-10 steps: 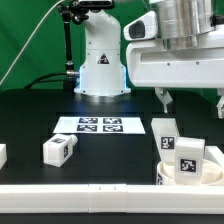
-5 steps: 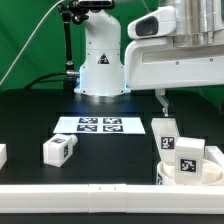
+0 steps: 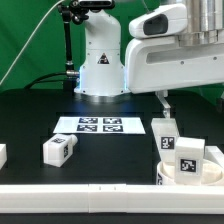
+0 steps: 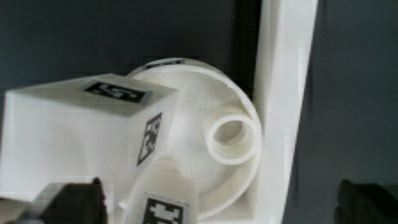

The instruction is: Assemble stool

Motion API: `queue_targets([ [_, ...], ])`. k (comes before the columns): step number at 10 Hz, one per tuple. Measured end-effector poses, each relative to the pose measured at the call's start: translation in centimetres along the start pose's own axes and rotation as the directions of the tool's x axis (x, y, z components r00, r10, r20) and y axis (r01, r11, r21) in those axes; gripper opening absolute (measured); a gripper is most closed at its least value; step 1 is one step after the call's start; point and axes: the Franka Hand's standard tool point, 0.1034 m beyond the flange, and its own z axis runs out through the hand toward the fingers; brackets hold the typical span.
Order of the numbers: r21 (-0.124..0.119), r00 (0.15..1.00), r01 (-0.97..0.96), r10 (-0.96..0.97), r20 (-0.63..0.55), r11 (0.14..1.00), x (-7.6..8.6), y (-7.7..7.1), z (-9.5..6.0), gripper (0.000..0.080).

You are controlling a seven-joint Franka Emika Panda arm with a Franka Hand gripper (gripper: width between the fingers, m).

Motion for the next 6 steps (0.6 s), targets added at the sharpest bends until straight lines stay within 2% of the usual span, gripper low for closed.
queue_targets([
  [1,-0.011,0.991,0.130,-0.131,-0.025,0.991,0.22,0.20,0.07,0.0648],
  [2,-0.032,0.959,0.278,-0.280,-0.044,0.960,0.30,0.40,0.27,0.0648],
  [3,-0.043,0.918,0.392,-0.394,-0.045,0.919,0.26,0.46,0.37,0.0648],
  [6,-0.059,0.777,0.628,-0.630,-0.024,0.776,0.23,1.11,0.46,0.0648],
])
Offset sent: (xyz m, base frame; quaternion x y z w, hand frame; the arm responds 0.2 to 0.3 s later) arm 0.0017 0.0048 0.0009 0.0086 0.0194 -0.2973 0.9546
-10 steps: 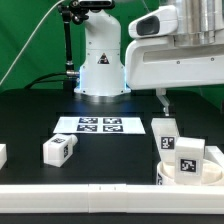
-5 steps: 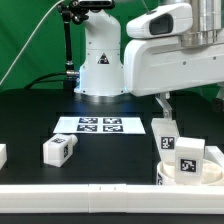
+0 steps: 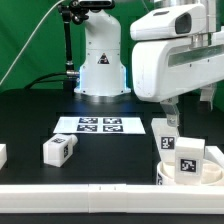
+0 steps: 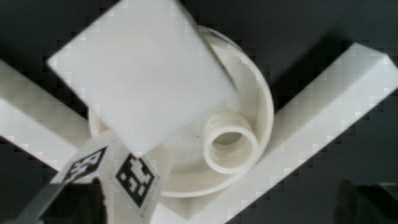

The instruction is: Assemble stool

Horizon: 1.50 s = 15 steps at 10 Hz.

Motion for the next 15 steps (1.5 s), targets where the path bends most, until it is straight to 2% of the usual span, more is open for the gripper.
queue_targets([
  [3,-0.002,0.977,0.211,-0.210,0.028,0.978,-0.6,0.2,0.4,0.0648],
  [7,0.001,0.856,0.512,-0.510,0.081,0.859,-1.3,0.6,1.0,0.0648],
  [14,0.008,0.858,0.507,-0.505,0.089,0.862,-2.2,1.1,1.4,0.0648],
  [15,0.009,0.858,0.506,-0.505,0.090,0.862,-2.2,1.1,1.5,0.0507],
])
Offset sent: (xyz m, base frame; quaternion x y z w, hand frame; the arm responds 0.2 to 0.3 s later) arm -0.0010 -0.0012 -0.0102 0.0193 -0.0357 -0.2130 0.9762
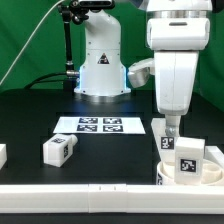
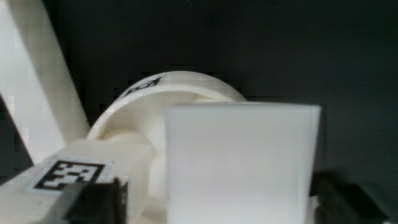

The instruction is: Assemble stool

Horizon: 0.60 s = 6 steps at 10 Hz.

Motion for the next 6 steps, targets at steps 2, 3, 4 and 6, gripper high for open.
queue_targets([
  [2,0.001,1.000,-0.021,0.021,0.000,1.000,-0.10,0.03,0.03,0.0334],
  [3,0.001,0.999,-0.041,0.041,0.001,0.999,-0.11,0.03,0.03,0.0334],
  [4,0.001,0.999,-0.048,0.048,0.001,0.999,-0.11,0.03,0.03,0.0334],
  [6,0.003,0.985,-0.173,0.173,0.000,0.985,-0.10,-0.01,0.05,0.0334],
])
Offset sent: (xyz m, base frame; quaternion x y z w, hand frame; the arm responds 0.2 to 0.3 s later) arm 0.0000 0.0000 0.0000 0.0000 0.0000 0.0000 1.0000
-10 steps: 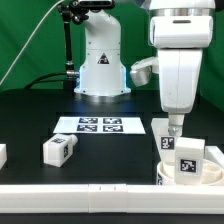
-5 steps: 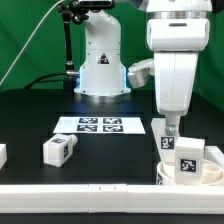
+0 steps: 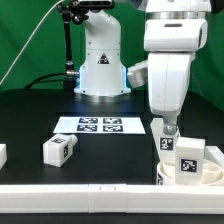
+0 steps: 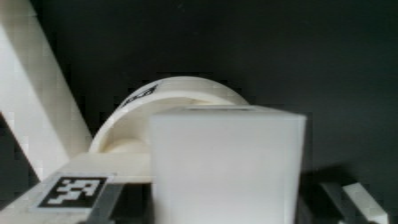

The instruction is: Assemble stool

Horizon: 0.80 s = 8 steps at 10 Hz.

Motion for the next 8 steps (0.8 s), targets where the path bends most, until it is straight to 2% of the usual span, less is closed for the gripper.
queue_targets([
  [3,-0.005,0.931,-0.364,0.364,-0.013,0.931,0.05,-0.30,0.09,0.0337],
  [4,-0.005,0.861,-0.508,0.508,-0.020,0.861,0.16,-0.37,0.11,0.0337],
  [8,0.001,0.670,-0.742,0.742,-0.026,0.670,0.34,-0.43,0.12,0.0337],
])
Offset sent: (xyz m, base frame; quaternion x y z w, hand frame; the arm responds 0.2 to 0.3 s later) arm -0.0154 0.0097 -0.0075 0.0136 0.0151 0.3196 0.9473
